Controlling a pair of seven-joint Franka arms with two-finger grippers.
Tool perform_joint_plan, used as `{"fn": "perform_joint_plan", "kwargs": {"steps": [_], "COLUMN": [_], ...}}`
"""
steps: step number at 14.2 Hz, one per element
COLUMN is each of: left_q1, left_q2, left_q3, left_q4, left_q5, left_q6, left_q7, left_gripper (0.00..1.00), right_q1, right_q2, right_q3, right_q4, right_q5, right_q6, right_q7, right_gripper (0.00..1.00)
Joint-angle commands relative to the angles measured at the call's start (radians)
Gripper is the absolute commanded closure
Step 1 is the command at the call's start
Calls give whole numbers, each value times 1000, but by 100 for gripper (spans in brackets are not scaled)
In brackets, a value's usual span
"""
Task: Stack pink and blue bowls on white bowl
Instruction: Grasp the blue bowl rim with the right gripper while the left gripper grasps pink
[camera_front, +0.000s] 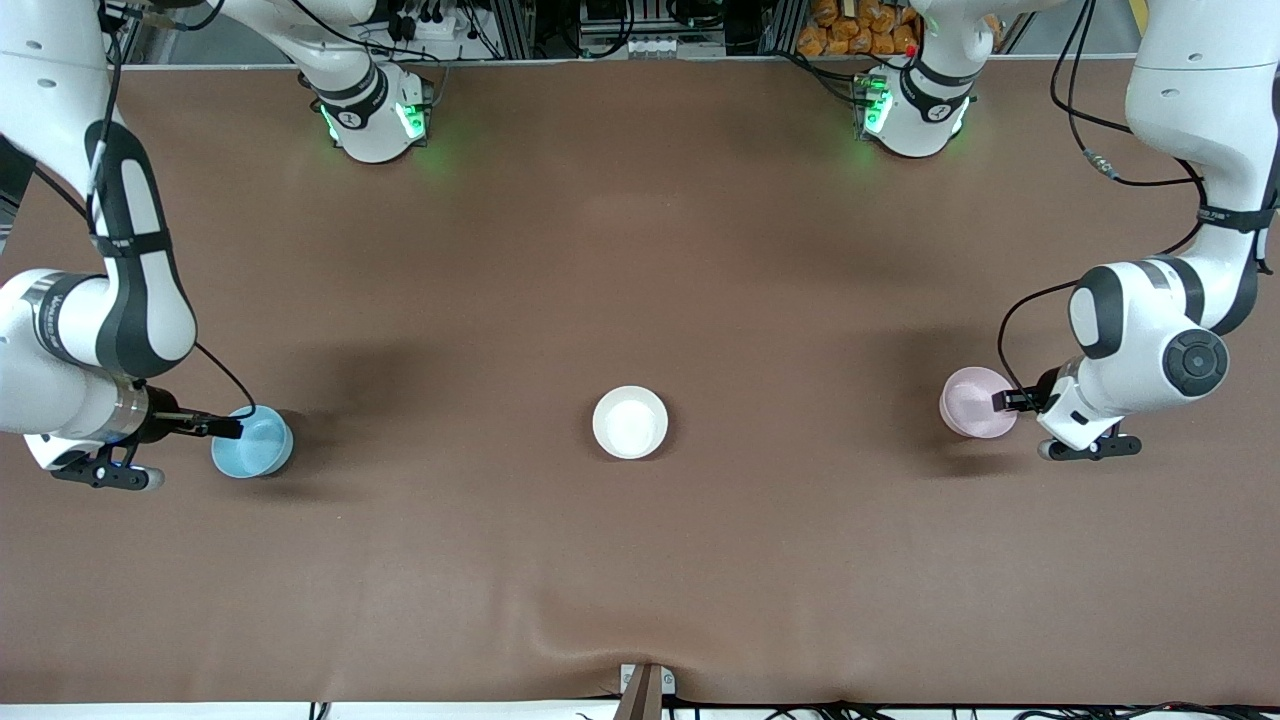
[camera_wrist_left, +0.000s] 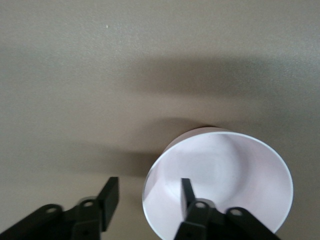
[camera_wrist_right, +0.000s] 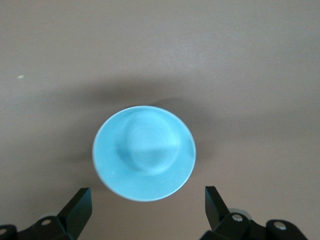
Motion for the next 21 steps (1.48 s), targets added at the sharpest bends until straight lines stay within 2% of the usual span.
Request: {"fn": "perform_joint_plan", "kwargs": {"steps": [1,2,3,4,6,9,12,14,17,18,19,21], "left_q1": [6,6,7,10,10,7,-2,-16,-98,-140,-172,-250], "left_q2": [6,6,4,1,-5,-40,-42,-39,-14,-8,-5,13], "left_q3": [-8,-8,-8,-9,-9,-46,-98,-141,-146,-146,-146,-146], "left_q4": [-22,-22,-21,-21,-11,4,114,207,310,323,334,373], "left_q5": [-5,-5,-5,-5,-7,-10,-16,-16,-16,-15,-18,-47], "left_q6": [48,50,50,50,42,7,-97,-187,-245,-245,-245,-245], "left_q7": [23,34,43,46,48,17,-32,-107,-226,-280,-320,-433], "left_gripper": [53,68,88,100,100,100,100,100,100,100,100,100], "right_q1": [-37,-40,-43,-51,-59,-65,-63,-65,-65,-65,-65,-65], "right_q2": [31,41,53,64,90,113,119,137,145,147,148,153], "right_q3": [11,11,11,11,11,13,13,14,14,14,14,16], "right_q4": [5,5,5,5,5,5,7,7,7,7,7,5], "right_q5": [15,15,15,15,15,15,17,24,27,27,29,29], "right_q6": [24,30,32,34,60,90,96,162,195,195,195,193], "right_q7": [-8,-8,-8,-9,-12,-14,-12,-12,-11,-11,-9,-11], "right_gripper": [0,0,0,0,0,0,0,0,0,11,33,92]}}
